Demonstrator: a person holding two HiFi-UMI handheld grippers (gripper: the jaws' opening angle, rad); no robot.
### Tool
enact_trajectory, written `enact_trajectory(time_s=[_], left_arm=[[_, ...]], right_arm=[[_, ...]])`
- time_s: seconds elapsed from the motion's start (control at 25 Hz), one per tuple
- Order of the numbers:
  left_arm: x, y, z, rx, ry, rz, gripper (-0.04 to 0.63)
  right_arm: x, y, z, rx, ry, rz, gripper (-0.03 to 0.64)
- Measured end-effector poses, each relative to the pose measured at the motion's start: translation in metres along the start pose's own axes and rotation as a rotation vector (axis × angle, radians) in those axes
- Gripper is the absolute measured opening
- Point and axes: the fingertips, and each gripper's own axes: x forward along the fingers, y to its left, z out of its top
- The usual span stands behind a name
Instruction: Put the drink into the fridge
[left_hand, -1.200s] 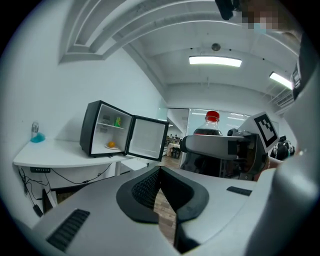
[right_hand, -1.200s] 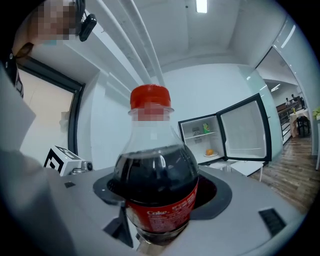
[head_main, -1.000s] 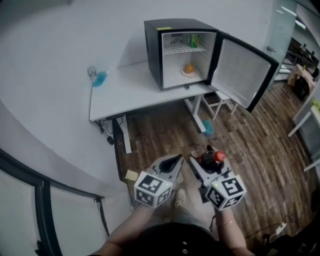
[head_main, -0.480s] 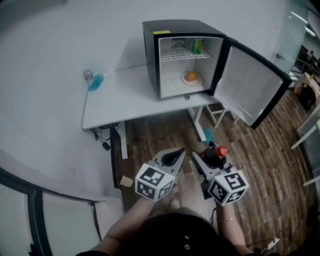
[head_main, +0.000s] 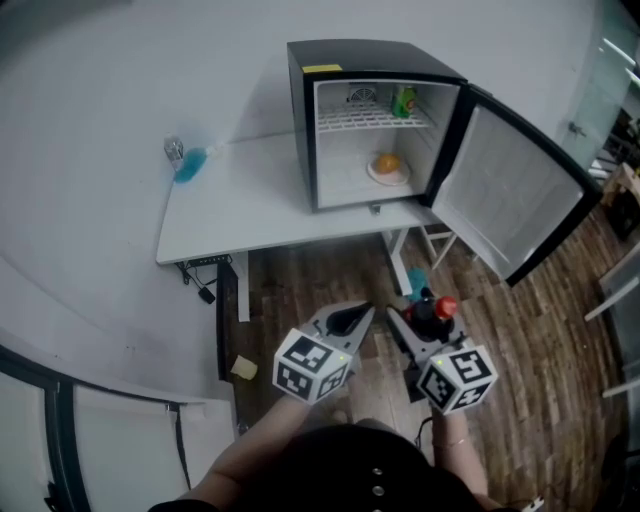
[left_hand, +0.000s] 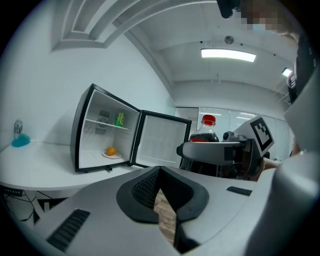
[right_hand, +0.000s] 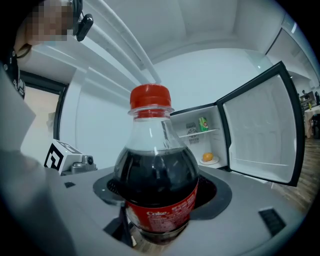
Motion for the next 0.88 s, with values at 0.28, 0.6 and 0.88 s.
enact_trajectory(time_s=[0.28, 0.6, 0.88], left_arm=[[0.012, 0.026, 0.002, -0.023, 0.003, 0.045, 0.006], [0.036, 0.063, 0.018, -0.041, -0.029, 0.045, 0.006], [0.070, 0.109, 0.028, -0.035, -0.025, 0.017, 0.006]], right_arm=[[0.019, -0.013, -0.009, 0.029, 0.026, 0.005, 0.330], [0.056, -0.025, -0.007, 0.033, 0.034, 0.009, 0.328], [0.115, -0.048, 0.006, 0.028, 0.018, -0.004, 0.330]])
